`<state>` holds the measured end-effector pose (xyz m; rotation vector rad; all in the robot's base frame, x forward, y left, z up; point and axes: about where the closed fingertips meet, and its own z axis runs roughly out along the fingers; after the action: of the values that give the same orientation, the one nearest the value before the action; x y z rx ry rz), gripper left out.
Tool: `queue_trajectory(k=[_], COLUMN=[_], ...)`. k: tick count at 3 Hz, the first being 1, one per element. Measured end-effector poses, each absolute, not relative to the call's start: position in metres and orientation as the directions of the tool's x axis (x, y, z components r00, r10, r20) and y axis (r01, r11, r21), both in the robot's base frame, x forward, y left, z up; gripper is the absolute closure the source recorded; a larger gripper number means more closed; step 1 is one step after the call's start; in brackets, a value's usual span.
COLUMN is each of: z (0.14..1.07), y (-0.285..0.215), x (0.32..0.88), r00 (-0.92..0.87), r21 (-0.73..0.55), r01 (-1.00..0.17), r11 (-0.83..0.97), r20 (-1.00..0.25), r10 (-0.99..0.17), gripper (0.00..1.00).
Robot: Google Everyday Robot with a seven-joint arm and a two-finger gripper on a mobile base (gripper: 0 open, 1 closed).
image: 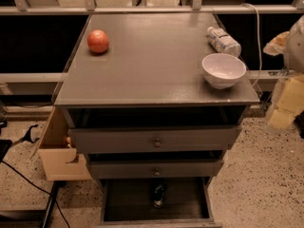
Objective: Close bottom drawer
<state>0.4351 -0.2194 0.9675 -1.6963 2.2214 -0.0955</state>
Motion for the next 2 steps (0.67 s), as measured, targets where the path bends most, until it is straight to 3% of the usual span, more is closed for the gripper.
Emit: queue_trajectory(k=[1,2], z=[0.948,0.917], y=[-0.22,-0.223], x=[0.426,0.415], r00=[-0.225,-0.235], r21=[-0.278,-0.282], r01=[-0.913,-0.905], r11=[0.298,0.319], r20=[-0.266,-0.294], r10=[-0.937,-0.927], gripper=[0.11,0.29])
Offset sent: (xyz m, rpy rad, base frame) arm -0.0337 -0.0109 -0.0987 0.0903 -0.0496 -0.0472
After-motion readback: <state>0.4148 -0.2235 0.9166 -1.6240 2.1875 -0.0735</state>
